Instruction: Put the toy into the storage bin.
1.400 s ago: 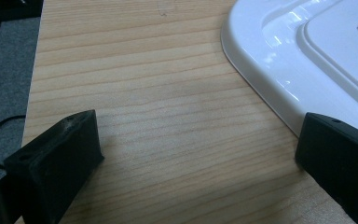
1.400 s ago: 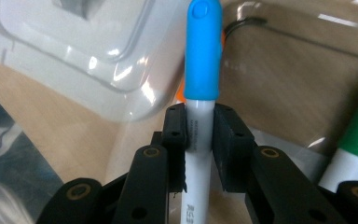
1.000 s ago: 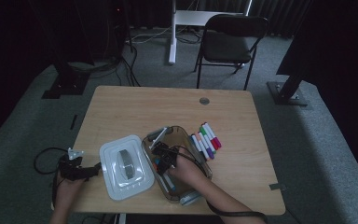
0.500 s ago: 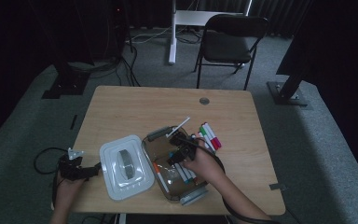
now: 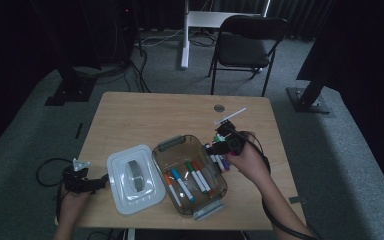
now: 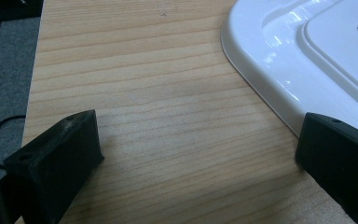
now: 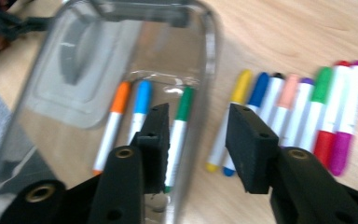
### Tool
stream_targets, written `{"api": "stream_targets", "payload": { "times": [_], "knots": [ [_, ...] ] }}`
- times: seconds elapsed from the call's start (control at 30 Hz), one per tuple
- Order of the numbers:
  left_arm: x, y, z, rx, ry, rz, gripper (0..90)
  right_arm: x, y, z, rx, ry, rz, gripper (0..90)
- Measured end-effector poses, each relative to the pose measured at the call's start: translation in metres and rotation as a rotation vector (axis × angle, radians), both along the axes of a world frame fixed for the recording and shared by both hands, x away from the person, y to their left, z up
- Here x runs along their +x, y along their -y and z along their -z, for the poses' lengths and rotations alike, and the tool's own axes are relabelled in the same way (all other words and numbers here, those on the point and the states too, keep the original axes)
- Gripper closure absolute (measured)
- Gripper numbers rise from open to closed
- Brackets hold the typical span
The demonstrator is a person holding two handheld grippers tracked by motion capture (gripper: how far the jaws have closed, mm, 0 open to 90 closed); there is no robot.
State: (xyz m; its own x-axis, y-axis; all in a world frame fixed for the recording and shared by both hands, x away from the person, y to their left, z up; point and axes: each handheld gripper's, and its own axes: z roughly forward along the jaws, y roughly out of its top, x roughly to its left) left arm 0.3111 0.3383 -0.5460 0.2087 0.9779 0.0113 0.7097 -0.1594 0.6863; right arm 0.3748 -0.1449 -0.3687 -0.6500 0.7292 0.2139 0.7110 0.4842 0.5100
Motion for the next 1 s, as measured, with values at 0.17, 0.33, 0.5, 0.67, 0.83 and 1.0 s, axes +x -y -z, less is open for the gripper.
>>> {"api": "stream_targets", "payload": {
  "times": [0.17, 0.33, 0.5, 0.67, 0.83, 1.0],
  "knots": [
    [0.0, 0.0, 0.0, 0.001, -0.001, 0.001, 0.6, 0.012, 0.02, 0.007, 0.002, 0.013, 0.044, 57.3],
    [0.0, 0.0, 0.0, 0.001, -0.001, 0.0, 0.5, 0.025, 0.037, 0.017, 0.011, 0.031, 0.075, 57.4],
    [0.0, 0.0, 0.0, 0.0, -0.002, 0.0, 0.6, 0.041, 0.053, 0.034, -0.003, 0.035, 0.109, 57.8],
    [0.0, 0.0, 0.0, 0.0, -0.001, 0.0, 0.5, 0.058, 0.065, 0.047, -0.025, 0.043, 0.137, 57.9],
    [0.0, 0.0, 0.0, 0.0, -0.001, 0.0, 0.5, 0.076, 0.074, 0.059, -0.051, 0.044, 0.17, 58.6],
    [0.0, 0.0, 0.0, 0.0, -0.002, 0.0, 0.5, 0.095, 0.078, 0.078, -0.069, 0.003, 0.209, 62.6]
  ]
}}
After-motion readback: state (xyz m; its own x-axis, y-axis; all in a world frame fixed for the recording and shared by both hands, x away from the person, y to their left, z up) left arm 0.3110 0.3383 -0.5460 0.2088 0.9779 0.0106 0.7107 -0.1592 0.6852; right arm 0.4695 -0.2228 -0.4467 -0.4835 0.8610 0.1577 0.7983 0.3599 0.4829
